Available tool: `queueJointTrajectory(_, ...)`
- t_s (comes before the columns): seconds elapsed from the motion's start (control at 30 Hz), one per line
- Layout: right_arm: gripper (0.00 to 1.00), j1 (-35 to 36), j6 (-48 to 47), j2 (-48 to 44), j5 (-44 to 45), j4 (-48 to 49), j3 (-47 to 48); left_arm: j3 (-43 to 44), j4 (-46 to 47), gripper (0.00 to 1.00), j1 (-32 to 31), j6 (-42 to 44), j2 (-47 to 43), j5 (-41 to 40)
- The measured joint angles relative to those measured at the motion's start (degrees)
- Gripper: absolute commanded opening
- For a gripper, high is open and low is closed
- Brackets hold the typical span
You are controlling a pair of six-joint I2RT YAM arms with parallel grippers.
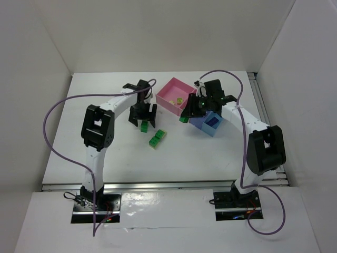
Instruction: Sort the legos into containers by color
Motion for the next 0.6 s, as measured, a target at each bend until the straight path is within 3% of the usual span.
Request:
queueJointTrajectory(0.13, 0.06, 0.0, -1.9, 0.0, -5.6, 0.2, 0.0, 3.3, -1.4, 0.82, 1.3, 3.0, -2.1, 7.1)
queueJointTrajectory(0.37, 0.08, 0.1, -2.8, 0.0, -24.6, 5.1, -0.1, -3.4, 5.8, 0.91, 8.1, 8.8, -18.3, 40.3)
queueJointTrajectory(0.53, 0.09, 0.2, -0.2, 0.0, -33.6, 11.5, -0.3, -10.7, 15.8, 0.94, 5.2, 8.9, -22.0, 58.7)
queueJointTrajectory(0.6, 0.09, 0.2, 2.1, 0.0, -34.9, 14.6, -1.0, -14.8, 18.9, 0.87, 3.1, 7.5, -21.7, 61.6)
